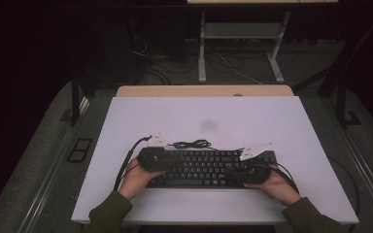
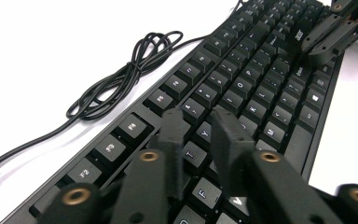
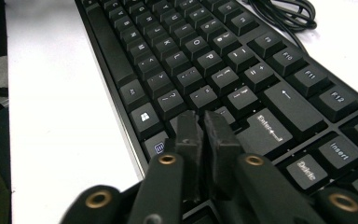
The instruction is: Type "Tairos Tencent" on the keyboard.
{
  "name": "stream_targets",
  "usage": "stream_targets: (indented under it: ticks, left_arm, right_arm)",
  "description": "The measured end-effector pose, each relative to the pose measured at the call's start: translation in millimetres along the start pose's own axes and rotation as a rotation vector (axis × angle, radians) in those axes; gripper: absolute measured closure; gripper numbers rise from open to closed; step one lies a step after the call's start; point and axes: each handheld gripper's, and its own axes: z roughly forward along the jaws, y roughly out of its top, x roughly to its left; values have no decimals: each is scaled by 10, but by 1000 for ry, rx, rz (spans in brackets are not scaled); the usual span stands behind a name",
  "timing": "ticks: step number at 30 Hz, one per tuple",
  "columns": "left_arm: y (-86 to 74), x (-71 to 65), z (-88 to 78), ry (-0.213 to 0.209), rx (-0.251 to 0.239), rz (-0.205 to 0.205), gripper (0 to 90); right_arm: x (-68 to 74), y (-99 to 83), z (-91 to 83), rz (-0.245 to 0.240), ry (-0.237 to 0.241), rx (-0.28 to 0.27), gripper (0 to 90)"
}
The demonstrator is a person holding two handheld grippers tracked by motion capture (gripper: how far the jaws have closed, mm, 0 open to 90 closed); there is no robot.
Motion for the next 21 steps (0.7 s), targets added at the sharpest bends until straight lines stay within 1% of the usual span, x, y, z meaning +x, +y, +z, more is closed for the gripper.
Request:
stream_targets:
  ticks: [4, 7, 10, 12, 16, 18, 20, 21]
  left_arm:
    - [-2, -2, -29, -6, -9, -2, 610]
    - [-11, -6, -50, -4, -23, -5, 544]
    - [-24, 0, -72, -2, -27, -2, 474]
    - [-34, -2, -81, 2, -39, -12, 436]
    - [-56, 2, -105, 8, -45, -6, 360]
    - [-70, 0, -112, 10, -47, -4, 323]
    - [-78, -2, -122, 17, -43, 7, 277]
    - [-81, -8, -129, 18, -46, 3, 262]
  right_arm:
    - [-3, 14, -30, 8, 2, -22, 791]
    - [-1, 29, -47, 2, 2, -40, 736]
    - [2, 45, -58, 5, 2, -54, 677]
    - [-2, 55, -65, 7, 1, -68, 617]
    - [-14, 80, -79, 10, -15, -89, 505]
    - [-14, 93, -83, 14, -20, -108, 449]
    - [-20, 105, -83, 12, -34, -127, 385]
    - [-20, 113, -81, 18, -39, -134, 361]
